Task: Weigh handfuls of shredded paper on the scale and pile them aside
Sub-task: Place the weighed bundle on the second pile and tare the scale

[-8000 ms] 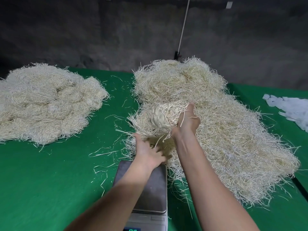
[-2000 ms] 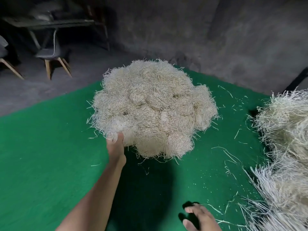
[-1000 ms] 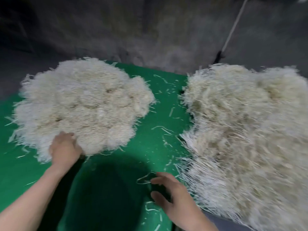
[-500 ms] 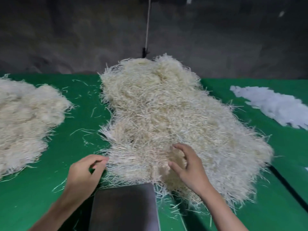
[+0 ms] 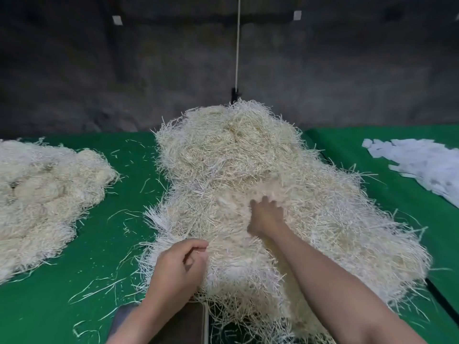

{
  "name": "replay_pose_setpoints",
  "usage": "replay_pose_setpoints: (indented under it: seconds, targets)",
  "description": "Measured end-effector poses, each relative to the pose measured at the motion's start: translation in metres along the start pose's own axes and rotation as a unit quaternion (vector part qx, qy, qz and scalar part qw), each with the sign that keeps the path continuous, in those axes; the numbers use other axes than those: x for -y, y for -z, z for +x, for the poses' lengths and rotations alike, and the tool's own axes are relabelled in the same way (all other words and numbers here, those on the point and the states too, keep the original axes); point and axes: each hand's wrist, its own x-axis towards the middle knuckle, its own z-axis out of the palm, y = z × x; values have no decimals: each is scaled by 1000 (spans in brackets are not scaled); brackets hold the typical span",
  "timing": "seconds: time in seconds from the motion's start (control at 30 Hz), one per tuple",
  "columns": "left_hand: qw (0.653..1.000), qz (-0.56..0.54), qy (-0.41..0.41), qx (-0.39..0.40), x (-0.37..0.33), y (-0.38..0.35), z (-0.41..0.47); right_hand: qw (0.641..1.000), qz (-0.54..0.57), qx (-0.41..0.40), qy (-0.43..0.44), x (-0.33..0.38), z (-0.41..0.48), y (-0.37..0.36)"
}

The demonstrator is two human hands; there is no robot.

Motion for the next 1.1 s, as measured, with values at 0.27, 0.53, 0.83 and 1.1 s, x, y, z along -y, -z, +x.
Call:
replay_pose_setpoints:
  seconds: [0.27, 0.53, 0.83, 1.1]
  targets:
    - [990, -138, 34, 8, -69, -7, 75, 873, 415, -204, 154, 21, -6, 132]
    - [926, -344, 152, 19, -80, -46, 121, 838, 497, 161, 156, 15, -37, 104]
    - [912, -321, 203, -154, -75, -26, 133, 947, 271, -26, 167, -33, -52, 71]
    - [917, -334, 154, -152, -95, 31, 132, 975, 219, 20, 35, -74, 0, 15]
